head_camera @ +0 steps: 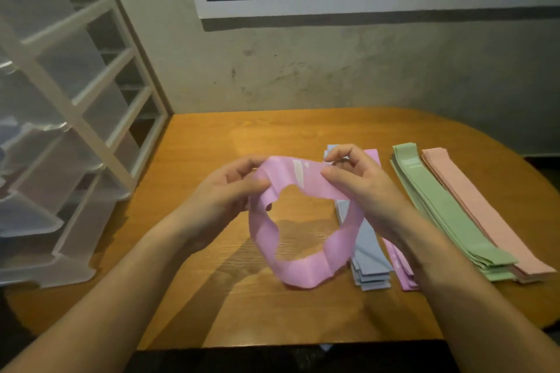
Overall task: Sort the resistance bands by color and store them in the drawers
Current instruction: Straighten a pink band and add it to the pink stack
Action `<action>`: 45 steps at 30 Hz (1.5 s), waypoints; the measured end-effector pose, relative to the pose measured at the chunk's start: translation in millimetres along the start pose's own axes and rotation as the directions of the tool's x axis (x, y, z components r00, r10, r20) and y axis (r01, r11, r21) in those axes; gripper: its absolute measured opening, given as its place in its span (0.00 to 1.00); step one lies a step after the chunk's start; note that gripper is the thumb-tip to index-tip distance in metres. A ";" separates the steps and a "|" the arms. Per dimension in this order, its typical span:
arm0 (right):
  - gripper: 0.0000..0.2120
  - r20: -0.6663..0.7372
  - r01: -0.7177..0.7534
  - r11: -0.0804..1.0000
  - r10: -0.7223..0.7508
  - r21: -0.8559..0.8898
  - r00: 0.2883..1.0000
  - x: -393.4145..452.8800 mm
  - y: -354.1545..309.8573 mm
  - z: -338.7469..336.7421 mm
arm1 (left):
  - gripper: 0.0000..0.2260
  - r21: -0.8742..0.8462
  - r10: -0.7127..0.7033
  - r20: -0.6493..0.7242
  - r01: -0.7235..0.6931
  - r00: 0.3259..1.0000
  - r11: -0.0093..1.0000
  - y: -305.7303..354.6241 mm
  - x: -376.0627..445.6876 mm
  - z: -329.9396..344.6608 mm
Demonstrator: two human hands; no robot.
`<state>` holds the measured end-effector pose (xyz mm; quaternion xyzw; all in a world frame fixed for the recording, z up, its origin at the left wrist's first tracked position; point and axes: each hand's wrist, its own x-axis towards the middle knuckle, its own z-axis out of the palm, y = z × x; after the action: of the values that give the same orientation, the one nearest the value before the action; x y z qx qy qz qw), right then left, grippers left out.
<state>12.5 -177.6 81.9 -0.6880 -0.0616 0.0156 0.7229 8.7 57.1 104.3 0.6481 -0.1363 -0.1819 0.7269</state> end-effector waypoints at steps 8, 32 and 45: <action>0.11 0.003 0.065 0.977 -0.066 -0.203 0.998 -6.4 10.5 -17.8 | 0.09 -0.017 0.108 -0.096 -0.110 0.990 0.994 -0.4 23.7 29.0; 0.04 -0.174 0.384 0.923 -0.383 -0.033 0.907 -20.3 -34.8 -46.0 | 0.07 0.230 0.181 0.077 -0.194 0.980 0.954 21.0 54.3 107.5; 0.15 -0.019 -0.017 0.996 0.019 0.091 1.000 -39.5 -6.2 -80.3 | 0.04 -0.007 0.137 -0.044 -0.138 0.990 0.990 54.5 105.2 138.9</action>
<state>-18.1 -261.9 81.7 -0.6550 -0.0475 0.0181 0.7539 47.6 -108.2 171.4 0.6373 -0.1639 -0.1180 0.7437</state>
